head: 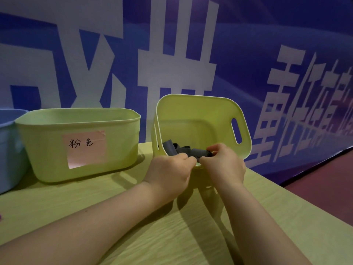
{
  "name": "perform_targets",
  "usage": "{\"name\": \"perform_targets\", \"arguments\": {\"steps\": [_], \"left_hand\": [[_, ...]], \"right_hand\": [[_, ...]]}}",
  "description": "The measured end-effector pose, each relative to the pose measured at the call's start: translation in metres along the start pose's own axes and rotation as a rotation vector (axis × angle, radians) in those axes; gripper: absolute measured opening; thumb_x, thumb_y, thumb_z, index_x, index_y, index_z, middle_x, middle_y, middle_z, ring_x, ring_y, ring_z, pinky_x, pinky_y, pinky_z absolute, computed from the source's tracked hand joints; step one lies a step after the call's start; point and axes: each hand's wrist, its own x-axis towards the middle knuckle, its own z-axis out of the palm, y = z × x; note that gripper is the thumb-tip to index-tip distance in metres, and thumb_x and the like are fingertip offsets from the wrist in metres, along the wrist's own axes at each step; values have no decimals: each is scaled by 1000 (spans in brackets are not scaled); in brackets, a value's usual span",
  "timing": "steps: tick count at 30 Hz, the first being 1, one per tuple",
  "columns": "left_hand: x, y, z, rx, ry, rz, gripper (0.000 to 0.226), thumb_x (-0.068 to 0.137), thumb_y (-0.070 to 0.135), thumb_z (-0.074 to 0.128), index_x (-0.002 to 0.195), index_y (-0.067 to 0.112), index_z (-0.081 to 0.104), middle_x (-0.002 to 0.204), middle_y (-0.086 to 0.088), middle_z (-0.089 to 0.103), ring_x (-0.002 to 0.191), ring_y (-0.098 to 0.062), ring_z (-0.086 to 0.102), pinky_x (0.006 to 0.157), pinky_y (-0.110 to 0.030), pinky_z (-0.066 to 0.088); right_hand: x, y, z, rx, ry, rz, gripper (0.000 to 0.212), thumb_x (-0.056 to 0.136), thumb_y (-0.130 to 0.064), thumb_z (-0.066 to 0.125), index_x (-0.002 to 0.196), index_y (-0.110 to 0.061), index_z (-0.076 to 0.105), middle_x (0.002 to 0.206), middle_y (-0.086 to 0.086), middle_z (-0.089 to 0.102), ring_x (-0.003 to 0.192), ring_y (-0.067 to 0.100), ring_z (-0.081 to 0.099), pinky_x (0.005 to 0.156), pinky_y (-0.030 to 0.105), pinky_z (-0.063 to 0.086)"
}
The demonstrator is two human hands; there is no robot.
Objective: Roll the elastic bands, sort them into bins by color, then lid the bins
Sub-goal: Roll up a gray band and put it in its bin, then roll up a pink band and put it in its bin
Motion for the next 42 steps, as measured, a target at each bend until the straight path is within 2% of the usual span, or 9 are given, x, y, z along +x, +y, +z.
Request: {"name": "perform_targets", "arguments": {"steps": [2,5,10,13,18,25,33,37,42], "left_hand": [[1,-1,0,-16,16,-5,7,73,10,58,70,15,63,51,1,51,36,-18,43,33,-19,29],[5,-7,-1,-20,16,-45,19,79,16,46,67,15,62,52,1,53,38,-19,46,33,-21,31],[29,-17,-4,-38,-14,-237,18,90,16,49,83,15,66,72,-2,63,63,-24,58,45,-22,28],[52,-38,-1,-3,-63,-377,22,95,23,44,98,17,65,91,-1,66,82,-21,58,65,-30,46],[68,-51,2,44,-92,-435,23,95,23,46,100,13,66,89,-5,67,81,-23,60,71,-35,51],[68,-62,5,34,-101,-500,23,95,23,48,106,13,65,92,-6,67,79,-23,62,73,-36,52],[66,-46,-7,17,-140,-513,40,93,31,48,131,17,46,132,-1,51,112,-23,53,83,-35,47],[49,-25,-31,-13,-70,-403,26,94,32,44,114,20,55,112,3,60,91,-20,58,72,-35,50],[36,-19,-63,-9,-91,-355,28,95,32,42,89,18,65,73,1,63,66,-19,58,60,-36,53]], "right_hand": [[-1,-1,0,-49,-16,-12,46,83,-42,57,127,-29,50,117,-3,61,114,20,51,110,46,24],[-2,-4,-3,74,124,-40,50,88,-38,51,136,-26,42,133,-1,52,125,20,43,111,47,24],[-6,-8,-9,348,328,-75,33,89,-21,46,122,-23,49,120,-7,50,116,14,43,108,44,27],[-6,-9,-11,410,386,-85,25,88,-17,45,112,-25,49,109,-11,47,107,10,43,106,43,28],[-6,-9,-11,426,360,-97,20,89,-15,46,100,-31,42,100,-14,45,98,7,42,101,37,28],[-7,-11,-10,367,288,-98,28,91,-16,42,116,-24,50,100,-13,45,99,9,44,99,37,27],[-7,-11,-7,371,252,-131,22,92,-18,40,110,-25,51,99,-12,49,100,12,48,102,39,30],[-11,-16,-1,439,211,-210,16,92,-18,40,100,-28,51,98,-9,58,98,15,54,93,44,43],[-24,-23,-5,503,143,-282,15,94,-17,44,95,-23,58,83,-15,58,78,5,54,68,22,43]]}}
